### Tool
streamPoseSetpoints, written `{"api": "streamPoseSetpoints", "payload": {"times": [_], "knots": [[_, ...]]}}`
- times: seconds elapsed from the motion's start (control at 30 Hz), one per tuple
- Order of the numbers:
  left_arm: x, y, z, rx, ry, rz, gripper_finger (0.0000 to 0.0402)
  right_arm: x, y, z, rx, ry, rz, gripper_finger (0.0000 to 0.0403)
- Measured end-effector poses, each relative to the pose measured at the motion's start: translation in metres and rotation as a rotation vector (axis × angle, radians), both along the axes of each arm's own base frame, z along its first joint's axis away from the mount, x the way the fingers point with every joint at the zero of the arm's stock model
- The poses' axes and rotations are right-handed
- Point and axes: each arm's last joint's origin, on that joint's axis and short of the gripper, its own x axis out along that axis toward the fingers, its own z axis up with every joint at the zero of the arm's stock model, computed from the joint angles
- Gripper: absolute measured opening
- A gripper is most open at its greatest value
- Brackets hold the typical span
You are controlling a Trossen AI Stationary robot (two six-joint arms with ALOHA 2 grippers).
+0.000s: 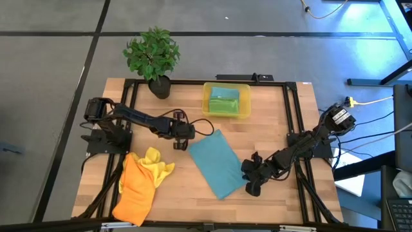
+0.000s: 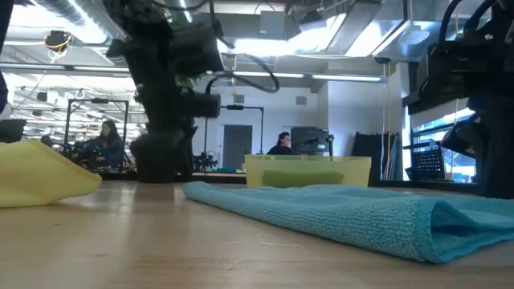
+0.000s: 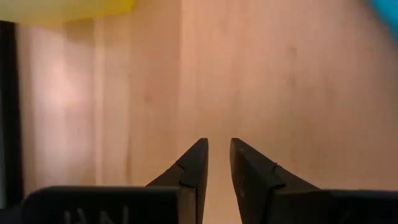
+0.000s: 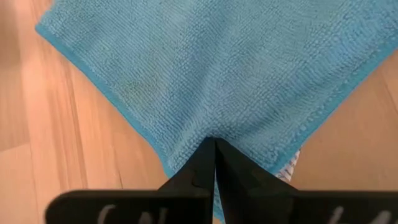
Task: Fold microfiber towels
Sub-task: Fold the blue microfiber towel
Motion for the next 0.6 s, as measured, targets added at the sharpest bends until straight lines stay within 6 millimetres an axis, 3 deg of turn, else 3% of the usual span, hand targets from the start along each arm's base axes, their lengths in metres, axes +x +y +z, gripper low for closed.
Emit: {"api": "streamPoseSetpoints", "payload": {"times": [0.17, 0.33, 0.5, 0.6], "knots": [[0.012, -0.023, 0.027, -0.096, -0.150, -0.052, 0.0060, 0.000, 0.000, 0.000, -0.005, -0.001, 0.005, 0.0016], [0.028, -0.079, 0.045, -0.239, -0.412, -0.232, 0.0045, 0.001, 0.004, 0.015, 0.063, -0.022, 0.117, 0.0016], [0.041, -0.139, 0.046, -0.329, -0.654, -0.448, 0.0026, 0.004, 0.002, 0.036, 0.012, -0.128, 0.168, 0.0016], [0.045, -0.166, 0.032, -0.325, -0.712, -0.534, 0.0016, 0.013, -0.014, 0.041, -0.101, -0.201, 0.114, 0.0016]]}}
